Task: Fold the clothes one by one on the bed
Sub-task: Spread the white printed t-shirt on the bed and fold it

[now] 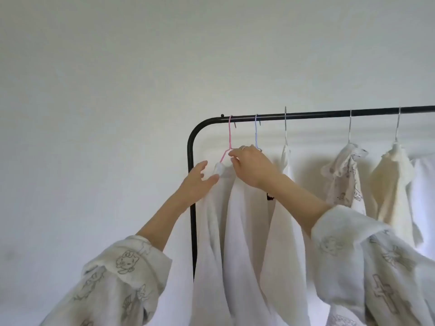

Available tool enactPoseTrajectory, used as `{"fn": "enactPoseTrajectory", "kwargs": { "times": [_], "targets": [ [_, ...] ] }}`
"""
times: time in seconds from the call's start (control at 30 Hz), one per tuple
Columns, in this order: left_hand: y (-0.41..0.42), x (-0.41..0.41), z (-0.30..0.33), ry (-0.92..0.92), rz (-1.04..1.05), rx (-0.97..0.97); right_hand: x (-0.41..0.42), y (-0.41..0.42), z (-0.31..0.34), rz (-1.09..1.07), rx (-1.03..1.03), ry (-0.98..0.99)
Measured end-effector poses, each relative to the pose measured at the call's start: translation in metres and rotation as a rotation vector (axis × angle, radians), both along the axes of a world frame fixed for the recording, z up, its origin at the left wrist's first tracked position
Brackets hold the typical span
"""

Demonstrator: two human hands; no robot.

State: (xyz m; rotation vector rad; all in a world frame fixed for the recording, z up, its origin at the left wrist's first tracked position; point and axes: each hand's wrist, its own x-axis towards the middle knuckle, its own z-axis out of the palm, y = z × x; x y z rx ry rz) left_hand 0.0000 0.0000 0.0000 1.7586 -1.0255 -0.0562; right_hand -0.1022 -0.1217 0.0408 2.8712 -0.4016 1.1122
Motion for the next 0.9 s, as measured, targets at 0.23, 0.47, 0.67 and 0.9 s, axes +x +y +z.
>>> {"fn": "enactPoseTrajectory", "kwargs": {
  "times": [0.23,0.47,0.67,0.9],
  "targets": [
    [-0.047,0.017,0.010,-0.030,0.033,0.023,0.050,-0.043,0.007,-0.032,0.118,0.135],
    [-0.043,0.015,0.002,-0.213,0.125,0.127,0.081,-0.046,0.011,-0.122,0.131,0.143],
    [-0.024,0.005,-0.001,-0.297,0.094,0.116,0.080,-0.042,0.018,-0.110,0.295,0.124],
    [-0.002,-0.017,-0.011,-0.679,0.206,0.229,0.076,-0.034,0.017,-0.161,0.384,0.081]
  ]
}}
